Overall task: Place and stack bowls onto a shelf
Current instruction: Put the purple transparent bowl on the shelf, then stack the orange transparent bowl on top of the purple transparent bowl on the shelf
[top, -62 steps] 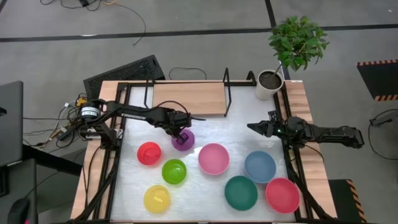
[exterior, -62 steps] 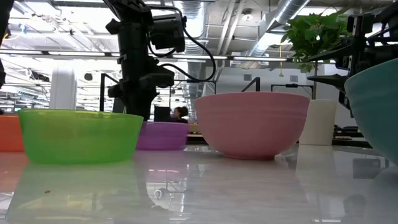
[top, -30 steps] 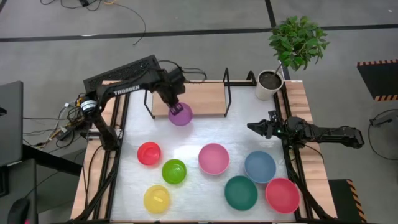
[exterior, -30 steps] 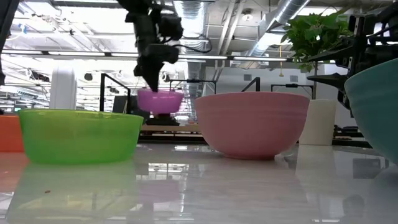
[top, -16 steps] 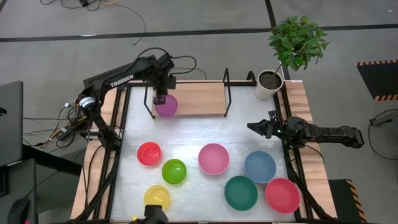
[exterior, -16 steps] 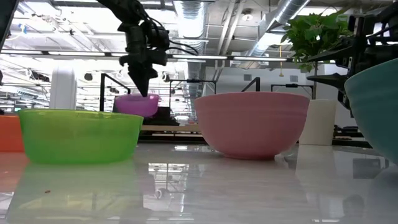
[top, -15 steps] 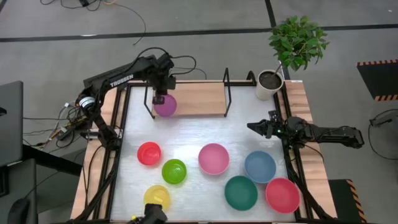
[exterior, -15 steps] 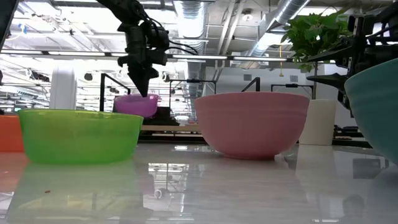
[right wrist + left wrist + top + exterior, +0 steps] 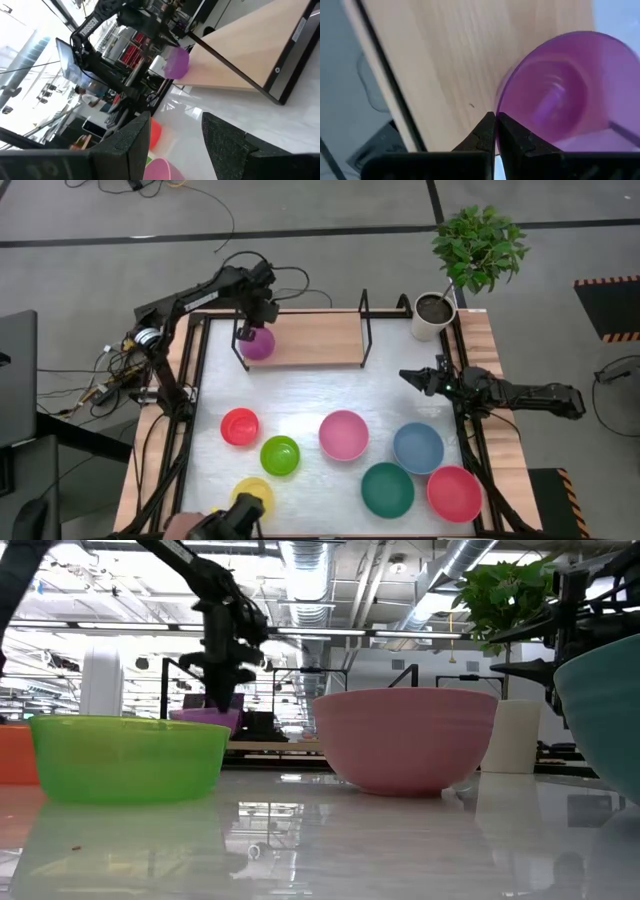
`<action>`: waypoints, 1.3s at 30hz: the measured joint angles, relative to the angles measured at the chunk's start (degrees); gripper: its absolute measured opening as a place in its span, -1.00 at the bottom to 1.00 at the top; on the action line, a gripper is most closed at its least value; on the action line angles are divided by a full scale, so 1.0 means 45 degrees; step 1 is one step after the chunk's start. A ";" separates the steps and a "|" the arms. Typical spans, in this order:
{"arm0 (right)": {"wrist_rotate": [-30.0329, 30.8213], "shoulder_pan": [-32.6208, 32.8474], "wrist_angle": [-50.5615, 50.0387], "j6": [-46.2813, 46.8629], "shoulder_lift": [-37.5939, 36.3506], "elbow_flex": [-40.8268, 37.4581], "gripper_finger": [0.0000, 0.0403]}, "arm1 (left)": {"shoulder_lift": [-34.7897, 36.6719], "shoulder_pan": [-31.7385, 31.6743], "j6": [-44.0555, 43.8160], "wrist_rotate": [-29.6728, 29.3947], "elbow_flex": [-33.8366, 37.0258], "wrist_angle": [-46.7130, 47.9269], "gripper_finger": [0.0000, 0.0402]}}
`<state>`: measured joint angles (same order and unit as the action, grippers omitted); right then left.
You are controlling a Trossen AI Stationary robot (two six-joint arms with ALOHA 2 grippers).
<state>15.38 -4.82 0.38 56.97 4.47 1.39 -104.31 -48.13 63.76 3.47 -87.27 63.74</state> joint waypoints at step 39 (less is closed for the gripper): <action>-0.0049 -0.0302 -0.0005 -0.0146 0.0000 -0.0005 0.01 | -0.0415 0.1715 -0.5589 -0.0035 -0.5425 0.2155 -0.28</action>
<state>15.16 -6.17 0.36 56.31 4.47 1.37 -106.18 -40.41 38.61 3.31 -111.69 73.43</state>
